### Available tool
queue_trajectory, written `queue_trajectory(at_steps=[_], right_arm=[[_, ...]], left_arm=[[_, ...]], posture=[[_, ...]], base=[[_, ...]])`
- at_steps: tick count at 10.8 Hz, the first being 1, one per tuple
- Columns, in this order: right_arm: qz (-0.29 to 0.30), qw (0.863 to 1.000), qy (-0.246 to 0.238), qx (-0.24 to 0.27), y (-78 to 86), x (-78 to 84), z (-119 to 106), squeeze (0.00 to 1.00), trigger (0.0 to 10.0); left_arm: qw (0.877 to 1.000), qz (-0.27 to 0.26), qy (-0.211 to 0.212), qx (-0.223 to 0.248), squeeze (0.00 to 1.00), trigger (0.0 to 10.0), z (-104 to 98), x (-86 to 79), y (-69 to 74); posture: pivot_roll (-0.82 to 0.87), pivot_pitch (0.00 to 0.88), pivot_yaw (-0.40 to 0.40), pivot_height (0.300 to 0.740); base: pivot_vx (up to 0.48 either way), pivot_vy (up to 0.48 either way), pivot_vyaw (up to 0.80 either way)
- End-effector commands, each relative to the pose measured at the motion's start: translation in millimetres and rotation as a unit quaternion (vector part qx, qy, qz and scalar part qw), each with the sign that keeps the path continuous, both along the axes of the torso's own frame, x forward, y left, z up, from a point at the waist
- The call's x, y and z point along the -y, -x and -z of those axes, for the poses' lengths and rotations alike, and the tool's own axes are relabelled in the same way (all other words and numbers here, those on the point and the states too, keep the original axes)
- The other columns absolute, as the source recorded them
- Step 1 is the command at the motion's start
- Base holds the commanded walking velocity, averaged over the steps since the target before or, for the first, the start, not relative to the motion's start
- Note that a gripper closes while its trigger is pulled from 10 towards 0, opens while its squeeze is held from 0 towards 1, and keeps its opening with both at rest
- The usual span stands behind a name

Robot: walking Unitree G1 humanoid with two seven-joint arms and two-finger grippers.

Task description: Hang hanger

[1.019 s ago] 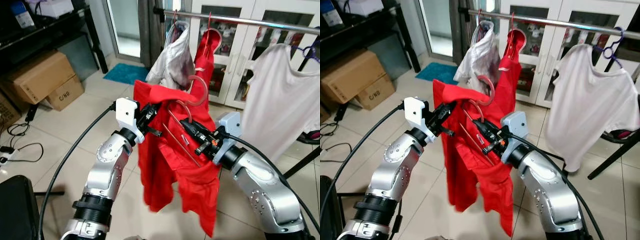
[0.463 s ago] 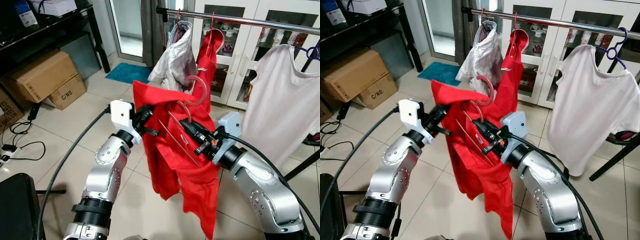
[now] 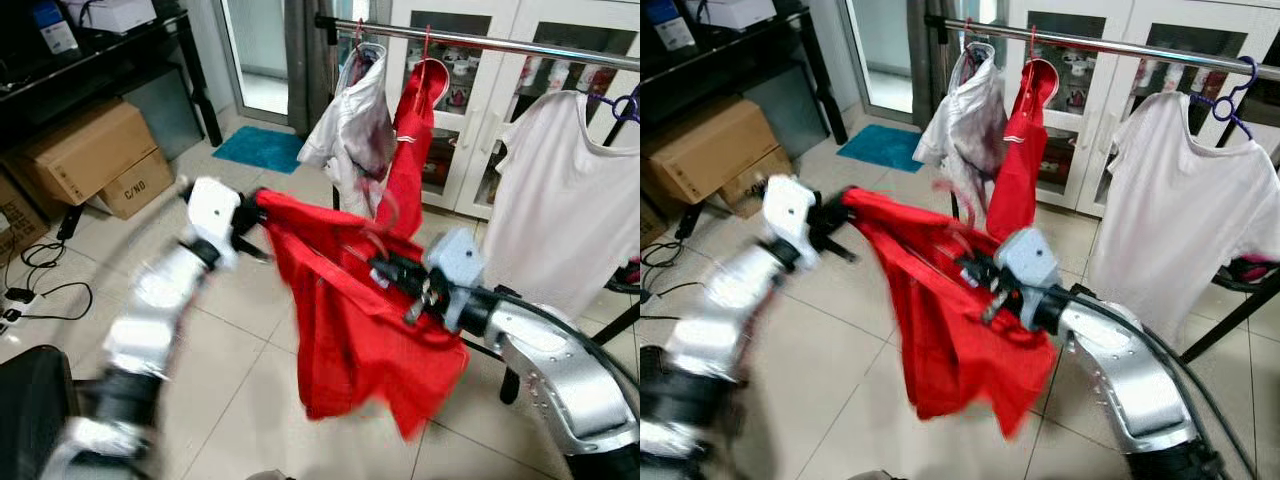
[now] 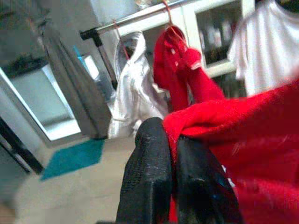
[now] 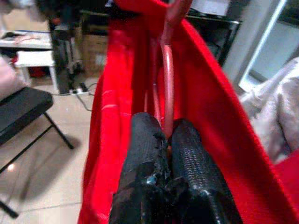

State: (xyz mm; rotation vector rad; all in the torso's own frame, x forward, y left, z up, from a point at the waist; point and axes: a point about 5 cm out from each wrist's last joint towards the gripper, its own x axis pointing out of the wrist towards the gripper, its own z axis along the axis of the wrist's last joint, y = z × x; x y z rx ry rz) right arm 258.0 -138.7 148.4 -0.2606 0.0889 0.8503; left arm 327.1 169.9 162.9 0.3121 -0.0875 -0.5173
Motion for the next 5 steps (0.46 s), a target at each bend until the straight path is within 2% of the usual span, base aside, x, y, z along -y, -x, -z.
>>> queue_trajectory(at_steps=[1,2,3,4,5], right_arm=[[0.001,1.0,0.02,-0.011,2.3,8.7,4.3,0.0,0.0],[-0.032,0.999,0.01,-0.014,8.6,7.4,1.2,0.0,0.0],[-0.052,0.999,0.0,-0.015,12.8,7.7,-1.2,0.0,0.0],[-0.067,0.998,-0.009,-0.017,16.1,9.6,-2.8,0.0,0.0],[-0.08,0.996,-0.005,-0.03,19.3,12.0,-1.3,0.0,0.0]], left_arm=[[0.999,-0.033,-0.037,0.009,0.0,0.0,-10.1,-22.1,-5.1],[0.995,-0.038,-0.089,-0.003,0.0,0.0,-13.1,-37.3,-8.7],[0.992,-0.045,-0.115,-0.008,0.0,0.0,-15.0,-49.0,-12.2],[0.99,-0.055,-0.133,-0.003,0.0,0.0,-18.8,-61.3,-16.1],[0.987,-0.083,-0.137,0.024,0.0,0.0,-30.8,-75.1,-22.1]], posture=[[-0.11,0.0,0.097,0.74],[-0.11,0.0,0.097,0.74],[-0.11,0.0,0.097,0.74],[-0.11,0.0,0.099,0.74],[-0.11,0.0,0.101,0.74]], base=[[0.0,0.0,0.0],[0.0,0.0,0.0],[0.0,0.0,0.0],[0.0,0.0,0.0],[0.0,0.0,0.0]])
